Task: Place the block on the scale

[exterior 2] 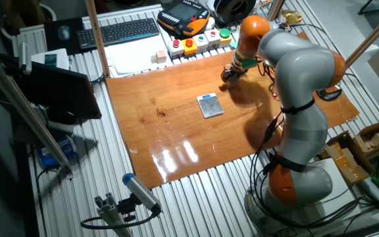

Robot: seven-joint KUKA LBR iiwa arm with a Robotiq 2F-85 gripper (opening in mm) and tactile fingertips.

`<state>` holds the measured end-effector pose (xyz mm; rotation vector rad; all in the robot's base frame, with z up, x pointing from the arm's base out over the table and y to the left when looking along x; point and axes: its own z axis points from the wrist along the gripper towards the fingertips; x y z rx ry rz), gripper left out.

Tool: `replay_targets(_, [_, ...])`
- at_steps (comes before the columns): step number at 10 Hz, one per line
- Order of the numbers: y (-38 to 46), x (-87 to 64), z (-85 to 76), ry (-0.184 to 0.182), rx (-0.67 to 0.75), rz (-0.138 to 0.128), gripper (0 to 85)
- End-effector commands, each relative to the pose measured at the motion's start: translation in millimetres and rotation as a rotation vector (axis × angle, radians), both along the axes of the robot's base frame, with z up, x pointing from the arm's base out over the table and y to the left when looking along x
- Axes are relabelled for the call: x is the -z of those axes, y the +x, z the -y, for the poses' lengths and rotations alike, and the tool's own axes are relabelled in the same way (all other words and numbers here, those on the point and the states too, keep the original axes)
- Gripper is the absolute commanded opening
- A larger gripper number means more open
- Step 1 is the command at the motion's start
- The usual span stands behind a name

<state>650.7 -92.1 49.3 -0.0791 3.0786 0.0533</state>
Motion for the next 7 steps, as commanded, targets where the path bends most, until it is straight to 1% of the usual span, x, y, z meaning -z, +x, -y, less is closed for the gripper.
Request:
replay_targets(1, [-0.2, 0.0, 0.3, 0.004, -0.005, 0.000, 44.3])
replay_targets(2, [-0.1, -0.3, 0.6, 0.003, -0.009, 0.001, 26.3])
replay_targets(3, [-0.3, -1.3, 0.9, 0.003, -0.016, 0.003, 17.7])
replay_targets(4, [-1.1, -4.9, 0.7, 0.003, -0.017, 0.000, 2.0])
replay_targets(5, [-3.0, -12.5, -0.7, -0.003, -0.011, 0.000, 0.7])
replay_targets(6, [-5.3, -21.1, -2.5, -0.018, -0.006, -0.003, 0.7])
replay_targets(7, [-8.2, -29.8, -4.1, -0.022, 0.001, -0.005, 0.7])
